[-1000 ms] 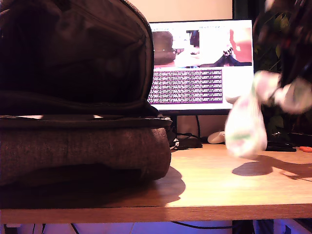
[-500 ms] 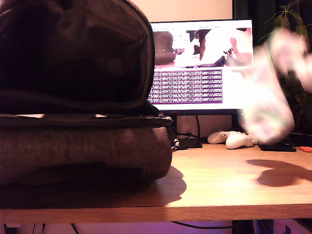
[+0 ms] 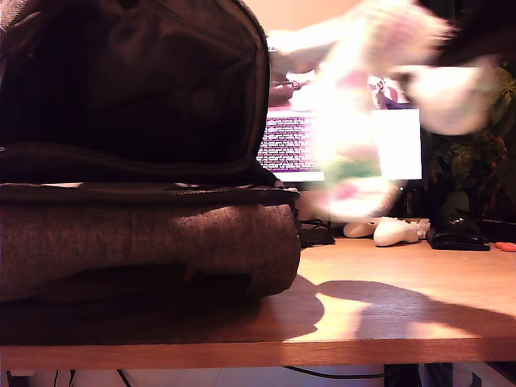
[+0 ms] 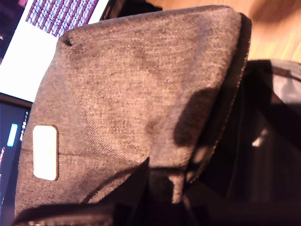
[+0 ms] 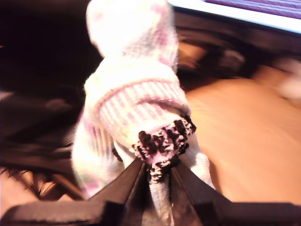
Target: Pack the pair of socks inside the grey Google backpack
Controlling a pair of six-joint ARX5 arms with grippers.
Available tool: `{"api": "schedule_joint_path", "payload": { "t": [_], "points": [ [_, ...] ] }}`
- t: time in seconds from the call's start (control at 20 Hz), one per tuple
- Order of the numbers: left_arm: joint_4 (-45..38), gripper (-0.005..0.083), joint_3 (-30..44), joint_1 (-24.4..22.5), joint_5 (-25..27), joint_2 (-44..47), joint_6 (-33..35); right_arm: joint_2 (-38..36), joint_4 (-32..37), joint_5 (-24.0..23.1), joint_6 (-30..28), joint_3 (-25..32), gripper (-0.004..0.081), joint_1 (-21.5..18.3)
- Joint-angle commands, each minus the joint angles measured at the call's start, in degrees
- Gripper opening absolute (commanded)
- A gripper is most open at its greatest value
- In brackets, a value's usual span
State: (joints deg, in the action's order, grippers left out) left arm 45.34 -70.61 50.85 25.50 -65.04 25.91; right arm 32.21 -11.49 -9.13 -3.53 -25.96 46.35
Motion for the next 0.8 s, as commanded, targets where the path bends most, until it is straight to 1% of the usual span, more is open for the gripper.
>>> {"api": "schedule_joint_path", "payload": {
  "t": [0.0,0.1,0.15,0.3,0.45,0.5,0.75],
  "points": [
    [-1.9,-0.0024,-1.7,0.5,-1.3,-0.2,0.6,2.2,3.9,-1.4,-5.7,0.4,-0.0012,3.5],
    [-1.8,-0.0024,-2.8,0.5,-1.3,-0.2,0.9,6.2,6.4,-2.6,-12.5,0.4,-0.0012,7.6],
    [-1.8,-0.0024,-3.2,0.5,-1.4,-0.2,1.2,8.7,8.1,-3.8,-14.7,0.4,-0.0012,8.9],
    [-1.6,-0.0024,-3.8,0.5,-2.6,-0.2,1.1,15.9,15.9,-6.6,-21.9,0.3,-0.0012,11.0],
    [-1.3,-0.0024,-3.8,0.5,-3.2,-0.2,1.1,21.5,24.3,-6.4,-25.4,-0.8,-0.0012,11.1],
    [-1.3,-0.0024,-3.8,0.5,-3.4,-0.2,1.1,23.6,25.1,-5.9,-25.5,-1.6,-0.0012,11.1],
    [-1.2,-0.0024,-3.8,0.5,-3.9,-0.2,1.1,33.5,28.8,-2.0,-28.1,-9.8,-0.0012,11.0]
  ]
}}
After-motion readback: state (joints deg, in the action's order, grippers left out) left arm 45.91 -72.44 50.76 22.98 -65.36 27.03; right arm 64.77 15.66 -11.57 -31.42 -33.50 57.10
